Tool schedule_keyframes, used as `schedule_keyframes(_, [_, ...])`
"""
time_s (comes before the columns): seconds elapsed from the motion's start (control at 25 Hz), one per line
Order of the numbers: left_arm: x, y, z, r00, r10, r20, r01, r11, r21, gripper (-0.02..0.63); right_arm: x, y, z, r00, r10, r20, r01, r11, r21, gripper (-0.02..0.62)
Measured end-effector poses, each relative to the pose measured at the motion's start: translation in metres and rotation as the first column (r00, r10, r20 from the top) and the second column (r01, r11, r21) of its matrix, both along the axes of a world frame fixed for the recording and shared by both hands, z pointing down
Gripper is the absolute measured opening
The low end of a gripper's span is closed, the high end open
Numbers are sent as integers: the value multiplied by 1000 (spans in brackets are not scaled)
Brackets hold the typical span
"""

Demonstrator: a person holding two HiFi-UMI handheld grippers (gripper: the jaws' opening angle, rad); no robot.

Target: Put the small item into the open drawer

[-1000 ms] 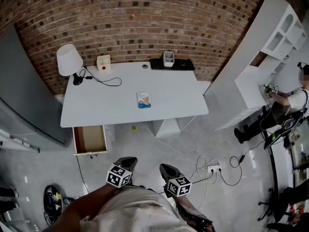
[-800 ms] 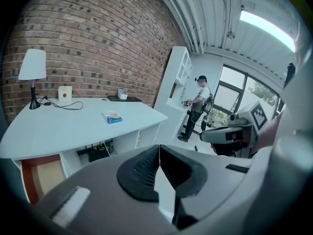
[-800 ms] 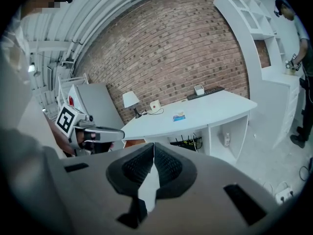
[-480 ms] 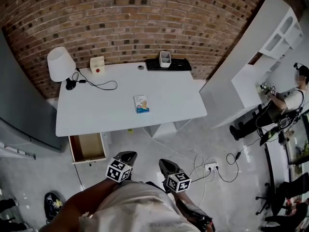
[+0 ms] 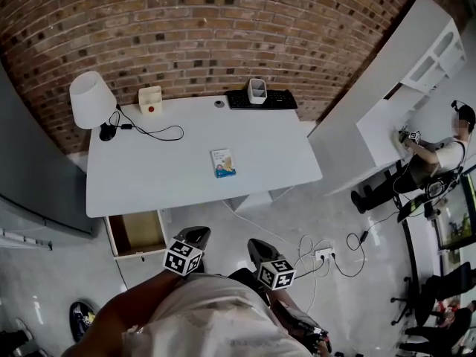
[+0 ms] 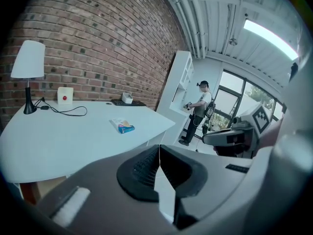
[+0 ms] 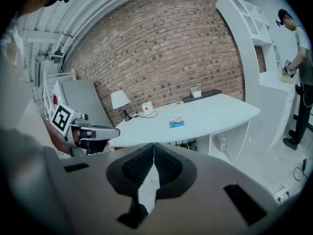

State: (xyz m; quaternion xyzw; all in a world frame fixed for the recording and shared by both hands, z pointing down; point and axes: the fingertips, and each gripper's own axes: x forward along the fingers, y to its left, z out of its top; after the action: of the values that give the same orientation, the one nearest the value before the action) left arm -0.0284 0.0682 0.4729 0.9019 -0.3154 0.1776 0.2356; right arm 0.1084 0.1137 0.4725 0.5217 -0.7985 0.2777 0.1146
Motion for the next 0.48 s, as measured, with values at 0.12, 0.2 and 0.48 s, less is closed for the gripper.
schedule_keyframes(0.12, [-10, -7, 1, 1000, -3, -1, 3, 1000, 1, 8, -7, -7, -1, 1000, 6, -7, -6, 1000, 4, 6])
schedule_keyframes(0.2, [-18, -11, 1, 1000, -11, -2, 11, 1000, 1, 8, -9, -13, -3, 1000, 12, -11, -12, 1000, 8, 6])
schedule_keyframes(0.48, [-31, -24, 4, 999, -39, -13, 38, 999, -11, 8, -14, -28, -9, 999, 12, -33, -11, 1000, 20, 6])
